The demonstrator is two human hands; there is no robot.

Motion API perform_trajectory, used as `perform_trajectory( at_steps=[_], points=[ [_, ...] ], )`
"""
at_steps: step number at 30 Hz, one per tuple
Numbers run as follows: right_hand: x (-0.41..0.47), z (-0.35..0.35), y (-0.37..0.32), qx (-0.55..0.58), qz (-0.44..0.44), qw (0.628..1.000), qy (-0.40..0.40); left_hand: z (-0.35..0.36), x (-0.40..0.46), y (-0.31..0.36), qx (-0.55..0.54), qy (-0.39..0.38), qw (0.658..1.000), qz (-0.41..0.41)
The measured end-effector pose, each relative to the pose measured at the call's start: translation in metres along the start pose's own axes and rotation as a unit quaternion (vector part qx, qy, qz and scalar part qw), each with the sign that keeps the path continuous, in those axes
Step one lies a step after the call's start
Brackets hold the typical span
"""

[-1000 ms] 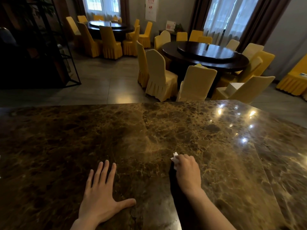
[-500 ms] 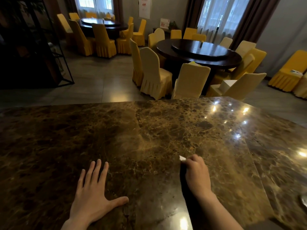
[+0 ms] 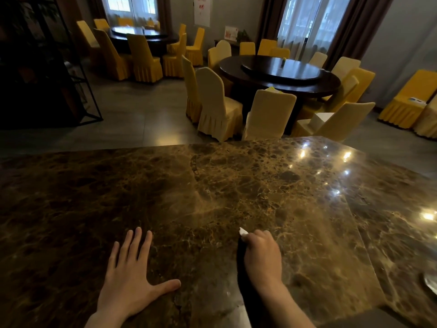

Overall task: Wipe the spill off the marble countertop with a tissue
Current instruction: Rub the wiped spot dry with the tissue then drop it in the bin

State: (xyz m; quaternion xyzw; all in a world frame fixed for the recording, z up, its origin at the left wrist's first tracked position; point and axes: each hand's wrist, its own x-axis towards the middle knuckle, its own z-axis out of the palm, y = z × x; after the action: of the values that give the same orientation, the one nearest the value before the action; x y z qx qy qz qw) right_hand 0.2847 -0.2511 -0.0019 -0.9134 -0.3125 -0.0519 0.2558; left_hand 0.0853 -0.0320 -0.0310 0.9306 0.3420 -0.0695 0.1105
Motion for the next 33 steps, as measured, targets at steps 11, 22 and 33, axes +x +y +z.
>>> perform_trajectory(
  at_steps=[11, 22, 33],
  points=[
    [-0.025, 0.004, 0.005, 0.008, -0.066, 0.996, -0.064, 0.004, 0.002, -0.003, -0.007, 0.009, 1.0, 0.004],
    [-0.028, 0.005, -0.019, -0.019, -0.014, 0.999, -0.031, 0.009, 0.001, -0.004, -0.019, 0.041, 0.999, 0.009],
    [-0.069, -0.021, -0.03, 0.103, -0.023, 0.992, -0.07, 0.004, -0.004, -0.004, -0.021, 0.028, 0.999, 0.018]
  ],
)
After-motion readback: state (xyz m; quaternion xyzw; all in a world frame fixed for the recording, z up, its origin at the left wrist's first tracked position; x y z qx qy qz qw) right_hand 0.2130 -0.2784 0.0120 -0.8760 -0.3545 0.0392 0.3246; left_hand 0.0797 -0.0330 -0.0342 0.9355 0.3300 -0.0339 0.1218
